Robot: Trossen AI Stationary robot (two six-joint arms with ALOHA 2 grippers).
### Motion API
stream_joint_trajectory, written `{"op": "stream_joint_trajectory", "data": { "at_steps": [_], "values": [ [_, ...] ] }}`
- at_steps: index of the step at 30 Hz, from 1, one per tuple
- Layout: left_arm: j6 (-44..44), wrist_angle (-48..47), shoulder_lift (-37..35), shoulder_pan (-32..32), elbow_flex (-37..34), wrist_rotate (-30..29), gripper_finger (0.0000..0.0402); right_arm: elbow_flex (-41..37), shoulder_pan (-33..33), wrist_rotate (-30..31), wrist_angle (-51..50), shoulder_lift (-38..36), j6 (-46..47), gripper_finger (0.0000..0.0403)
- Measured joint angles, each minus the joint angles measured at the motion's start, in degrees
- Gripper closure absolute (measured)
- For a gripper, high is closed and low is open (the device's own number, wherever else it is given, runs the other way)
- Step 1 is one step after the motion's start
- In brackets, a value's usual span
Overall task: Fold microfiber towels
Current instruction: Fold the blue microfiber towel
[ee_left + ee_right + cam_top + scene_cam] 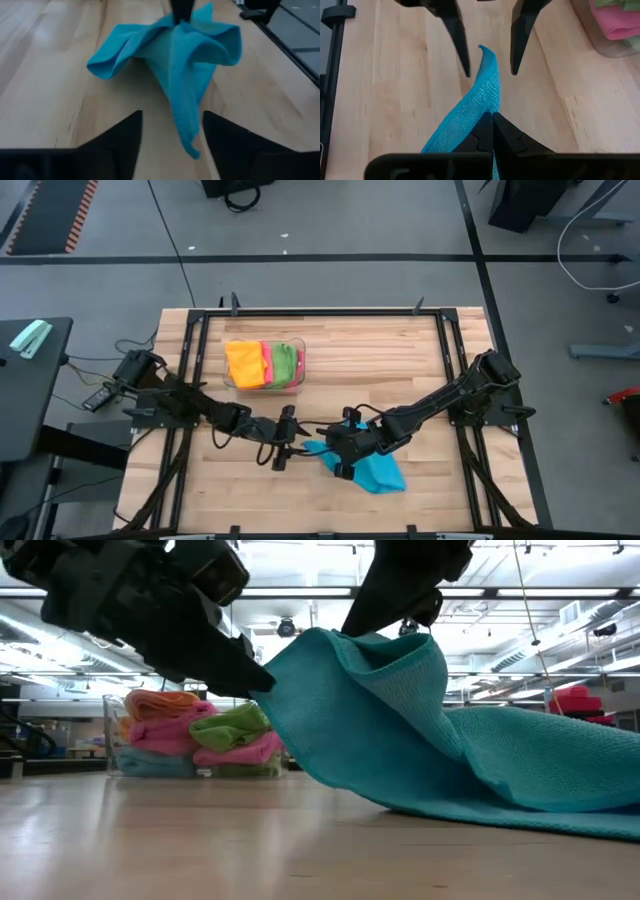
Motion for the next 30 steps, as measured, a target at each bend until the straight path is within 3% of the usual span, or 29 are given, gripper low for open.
{"op": "stream_joint_trajectory", "data": {
  "at_steps": [3, 7, 9, 18, 25, 30],
  "values": [
    [-1.33, -2.66, -0.07, 0.27, 0.97, -0.73, 0.0240, 0.00, 0.08, 0.20, 0.10, 0.00, 0.00, 0.0397],
    [-2.71, -7.38, -0.13, 0.44, 2.70, -0.73, 0.0355, 0.00, 0.06, 0.24, 0.17, 0.00, -0.01, 0.0397],
    [-2.67, -11.22, -0.66, 0.45, 3.76, -0.63, 0.0386, 0.00, 0.06, 0.24, -0.06, 0.00, 0.06, 0.0397],
    [-3.54, -37.33, -8.74, -0.35, 12.58, 4.96, 0.0394, 0.00, 0.39, 0.35, -1.96, -4.84, 0.04, 0.0397],
    [-3.39, -52.71, -9.18, -0.85, 20.86, 7.26, 0.0372, 0.00, 0.39, -0.50, -3.65, -8.65, -0.64, 0.0397],
    [-3.24, -66.74, -10.79, -1.49, 28.09, 7.46, 0.0390, 0.00, 0.45, -1.05, -6.24, -12.77, 0.73, 0.0397]
  ]
}}
